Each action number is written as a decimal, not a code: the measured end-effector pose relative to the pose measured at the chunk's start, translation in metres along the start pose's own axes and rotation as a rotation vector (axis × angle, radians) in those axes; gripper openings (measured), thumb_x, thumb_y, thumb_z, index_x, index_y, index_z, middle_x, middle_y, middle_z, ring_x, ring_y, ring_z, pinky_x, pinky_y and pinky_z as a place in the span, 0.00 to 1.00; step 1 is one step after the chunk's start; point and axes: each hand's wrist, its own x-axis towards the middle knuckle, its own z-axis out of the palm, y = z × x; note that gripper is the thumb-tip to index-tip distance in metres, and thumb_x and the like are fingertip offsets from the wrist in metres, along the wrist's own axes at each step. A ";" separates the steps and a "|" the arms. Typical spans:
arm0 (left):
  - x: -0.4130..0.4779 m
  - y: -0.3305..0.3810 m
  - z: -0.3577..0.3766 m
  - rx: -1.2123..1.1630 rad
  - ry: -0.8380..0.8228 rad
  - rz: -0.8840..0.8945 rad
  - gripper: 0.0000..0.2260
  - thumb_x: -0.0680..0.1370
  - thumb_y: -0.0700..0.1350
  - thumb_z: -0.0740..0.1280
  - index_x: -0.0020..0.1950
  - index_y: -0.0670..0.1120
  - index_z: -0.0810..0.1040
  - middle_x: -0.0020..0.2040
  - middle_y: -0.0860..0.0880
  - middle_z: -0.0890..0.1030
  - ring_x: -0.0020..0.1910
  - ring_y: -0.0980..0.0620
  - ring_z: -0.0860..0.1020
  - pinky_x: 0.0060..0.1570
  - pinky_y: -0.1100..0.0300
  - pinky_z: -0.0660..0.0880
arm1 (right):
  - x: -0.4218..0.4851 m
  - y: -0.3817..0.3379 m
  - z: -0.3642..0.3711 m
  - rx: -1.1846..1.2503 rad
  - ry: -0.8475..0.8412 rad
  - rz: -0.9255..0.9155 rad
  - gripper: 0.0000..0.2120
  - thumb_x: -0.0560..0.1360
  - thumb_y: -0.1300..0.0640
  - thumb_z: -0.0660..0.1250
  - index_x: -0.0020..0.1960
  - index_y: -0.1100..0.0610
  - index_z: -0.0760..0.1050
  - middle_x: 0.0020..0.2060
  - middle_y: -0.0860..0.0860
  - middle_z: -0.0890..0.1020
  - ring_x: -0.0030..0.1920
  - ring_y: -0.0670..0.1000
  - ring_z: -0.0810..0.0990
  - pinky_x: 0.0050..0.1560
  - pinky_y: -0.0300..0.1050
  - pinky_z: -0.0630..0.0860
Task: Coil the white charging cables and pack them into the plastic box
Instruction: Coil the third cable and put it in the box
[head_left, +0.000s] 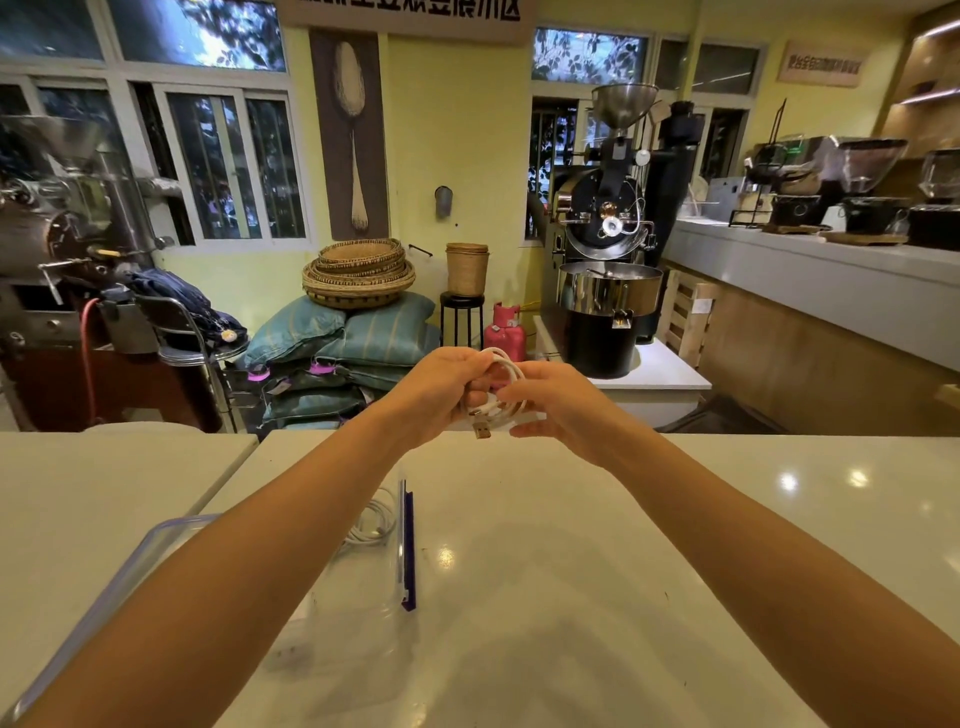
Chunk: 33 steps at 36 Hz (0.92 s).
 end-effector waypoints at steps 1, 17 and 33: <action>0.000 -0.001 0.000 0.018 0.006 0.007 0.16 0.81 0.44 0.54 0.40 0.42 0.77 0.20 0.55 0.70 0.23 0.59 0.66 0.32 0.65 0.65 | 0.000 0.000 0.001 -0.060 0.020 -0.024 0.06 0.74 0.61 0.65 0.51 0.59 0.76 0.40 0.50 0.79 0.42 0.48 0.78 0.43 0.40 0.76; 0.000 0.001 0.001 -0.024 0.013 -0.020 0.16 0.81 0.43 0.54 0.37 0.43 0.75 0.23 0.53 0.67 0.21 0.60 0.64 0.25 0.69 0.64 | 0.000 -0.001 -0.002 -0.199 0.066 0.035 0.09 0.76 0.56 0.63 0.43 0.61 0.77 0.34 0.51 0.78 0.32 0.45 0.75 0.32 0.35 0.71; 0.000 0.001 -0.007 -0.014 -0.019 -0.030 0.17 0.81 0.43 0.53 0.39 0.42 0.77 0.24 0.53 0.68 0.24 0.59 0.66 0.28 0.68 0.67 | 0.002 -0.004 -0.004 -0.186 0.066 -0.071 0.04 0.76 0.58 0.64 0.42 0.55 0.74 0.34 0.51 0.78 0.31 0.46 0.75 0.34 0.38 0.72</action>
